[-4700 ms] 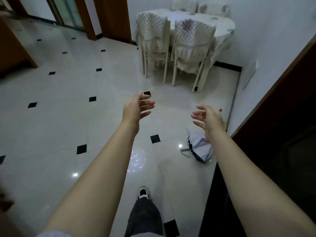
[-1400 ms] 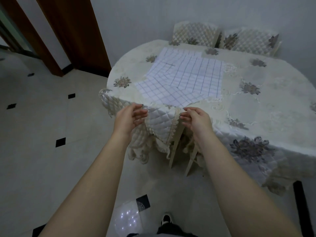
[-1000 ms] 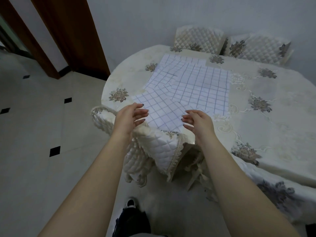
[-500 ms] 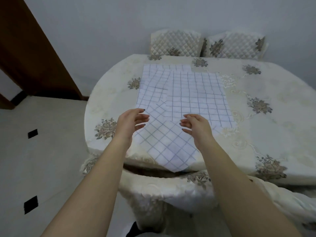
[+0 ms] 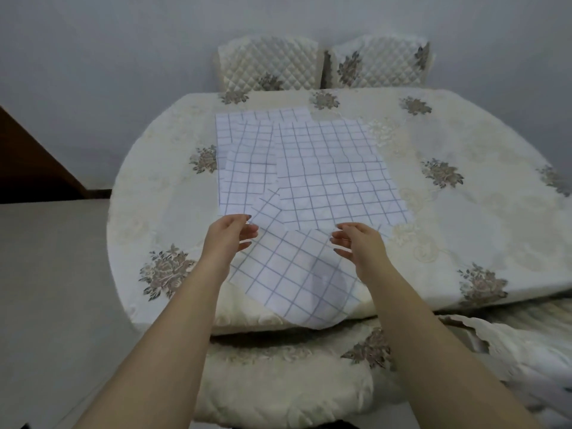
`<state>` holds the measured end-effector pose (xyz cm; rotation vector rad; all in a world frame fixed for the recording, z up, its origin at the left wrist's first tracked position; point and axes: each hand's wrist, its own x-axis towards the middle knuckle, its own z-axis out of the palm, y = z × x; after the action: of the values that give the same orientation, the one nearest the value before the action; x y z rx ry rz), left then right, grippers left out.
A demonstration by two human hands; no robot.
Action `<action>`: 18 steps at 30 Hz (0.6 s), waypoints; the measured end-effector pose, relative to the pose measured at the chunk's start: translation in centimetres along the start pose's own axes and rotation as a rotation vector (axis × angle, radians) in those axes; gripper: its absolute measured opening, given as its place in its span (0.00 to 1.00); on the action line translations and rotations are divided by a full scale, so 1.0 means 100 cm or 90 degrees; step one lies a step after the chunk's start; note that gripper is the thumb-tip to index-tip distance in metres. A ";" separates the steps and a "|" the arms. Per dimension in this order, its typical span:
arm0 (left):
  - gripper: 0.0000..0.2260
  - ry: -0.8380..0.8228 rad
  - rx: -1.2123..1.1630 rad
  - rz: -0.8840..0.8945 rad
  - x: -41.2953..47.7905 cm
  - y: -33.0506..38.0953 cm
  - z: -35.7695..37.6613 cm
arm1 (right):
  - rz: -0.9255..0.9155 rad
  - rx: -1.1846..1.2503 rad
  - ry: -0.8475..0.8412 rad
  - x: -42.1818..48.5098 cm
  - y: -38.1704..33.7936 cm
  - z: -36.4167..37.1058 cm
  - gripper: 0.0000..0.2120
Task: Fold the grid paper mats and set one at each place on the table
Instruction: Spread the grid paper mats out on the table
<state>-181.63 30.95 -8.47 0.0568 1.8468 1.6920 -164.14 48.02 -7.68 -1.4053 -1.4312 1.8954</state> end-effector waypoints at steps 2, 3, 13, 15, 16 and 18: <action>0.07 0.003 0.027 -0.004 0.009 -0.004 0.001 | 0.027 0.013 0.027 0.008 -0.001 -0.010 0.08; 0.07 0.006 0.043 -0.005 0.014 -0.004 0.002 | 0.046 0.022 0.045 0.013 -0.002 -0.016 0.07; 0.11 -0.010 0.279 0.034 0.091 0.022 0.026 | 0.224 0.019 0.224 0.041 -0.001 -0.069 0.17; 0.14 -0.027 0.353 0.038 0.101 0.024 0.032 | 0.230 0.022 0.249 0.044 0.001 -0.074 0.18; 0.15 -0.032 0.379 0.037 0.107 0.025 0.036 | 0.240 0.026 0.254 0.046 0.002 -0.076 0.18; 0.19 -0.031 0.413 0.030 0.117 0.023 0.042 | 0.274 0.049 0.253 0.048 0.004 -0.078 0.18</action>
<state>-189.95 40.15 -11.12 0.4044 2.2912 1.0440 -159.28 55.37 -10.21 -2.0344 -0.9109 1.7365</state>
